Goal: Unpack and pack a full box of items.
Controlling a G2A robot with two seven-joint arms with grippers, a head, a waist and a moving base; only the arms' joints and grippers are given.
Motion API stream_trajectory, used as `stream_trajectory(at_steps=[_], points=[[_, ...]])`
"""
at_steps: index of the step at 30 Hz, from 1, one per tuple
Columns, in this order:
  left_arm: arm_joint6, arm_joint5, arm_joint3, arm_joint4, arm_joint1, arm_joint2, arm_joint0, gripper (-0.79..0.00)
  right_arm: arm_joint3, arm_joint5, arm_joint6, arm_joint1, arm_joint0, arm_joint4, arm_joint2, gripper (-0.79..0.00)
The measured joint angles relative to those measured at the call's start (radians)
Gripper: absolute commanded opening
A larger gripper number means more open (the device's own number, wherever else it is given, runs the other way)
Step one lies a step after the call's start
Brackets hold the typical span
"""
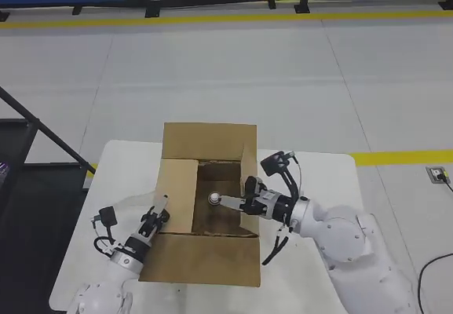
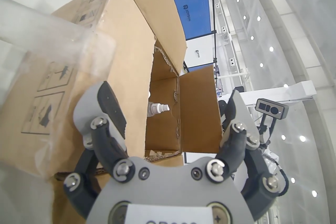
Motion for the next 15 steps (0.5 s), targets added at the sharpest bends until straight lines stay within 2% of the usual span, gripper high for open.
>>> stream_trajectory(at_steps=[15], points=[[-0.006, 0.007, 0.014, -0.021, 0.003, -0.015, -0.012, 0.0, 0.214, 0.078, -0.067, -0.028, 0.114, -0.014, -0.156, 0.0]])
